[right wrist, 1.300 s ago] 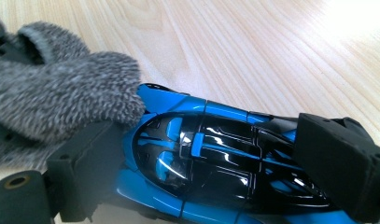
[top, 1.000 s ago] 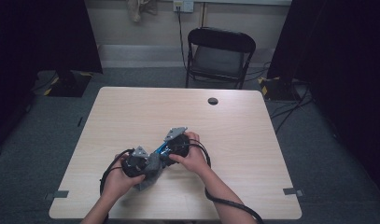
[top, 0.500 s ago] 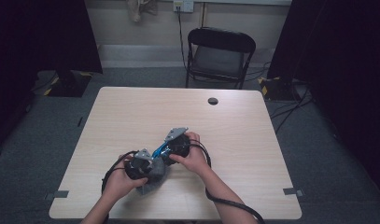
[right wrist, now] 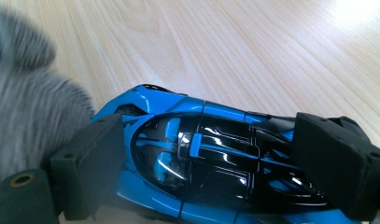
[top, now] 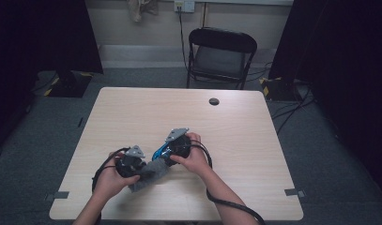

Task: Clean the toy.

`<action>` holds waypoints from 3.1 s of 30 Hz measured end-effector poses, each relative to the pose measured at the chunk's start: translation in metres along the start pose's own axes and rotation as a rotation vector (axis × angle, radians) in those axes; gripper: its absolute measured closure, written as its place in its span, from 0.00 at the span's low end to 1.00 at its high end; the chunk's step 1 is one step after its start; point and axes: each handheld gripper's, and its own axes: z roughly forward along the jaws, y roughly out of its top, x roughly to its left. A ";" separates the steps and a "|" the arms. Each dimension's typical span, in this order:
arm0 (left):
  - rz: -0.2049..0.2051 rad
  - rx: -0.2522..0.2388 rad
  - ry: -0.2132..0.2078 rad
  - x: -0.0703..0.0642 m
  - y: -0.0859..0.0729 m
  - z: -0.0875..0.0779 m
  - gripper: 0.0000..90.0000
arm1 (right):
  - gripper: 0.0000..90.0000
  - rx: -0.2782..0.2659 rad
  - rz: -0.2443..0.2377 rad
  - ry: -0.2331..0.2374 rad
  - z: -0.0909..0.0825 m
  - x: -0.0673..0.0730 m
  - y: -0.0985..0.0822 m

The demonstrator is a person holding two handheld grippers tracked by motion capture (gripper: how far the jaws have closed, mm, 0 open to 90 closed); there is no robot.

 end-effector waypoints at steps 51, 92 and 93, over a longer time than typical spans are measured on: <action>-0.085 0.031 0.121 0.017 0.004 0.028 0.79 | 0.11 0.001 0.005 -0.006 0.001 0.004 0.001; -0.015 0.064 -0.115 -0.032 0.014 0.042 0.79 | 0.11 -0.012 0.005 -0.014 0.001 0.004 -0.001; -0.012 0.060 -0.128 -0.033 0.015 0.042 0.79 | 0.11 -0.013 0.004 -0.014 0.001 0.005 -0.001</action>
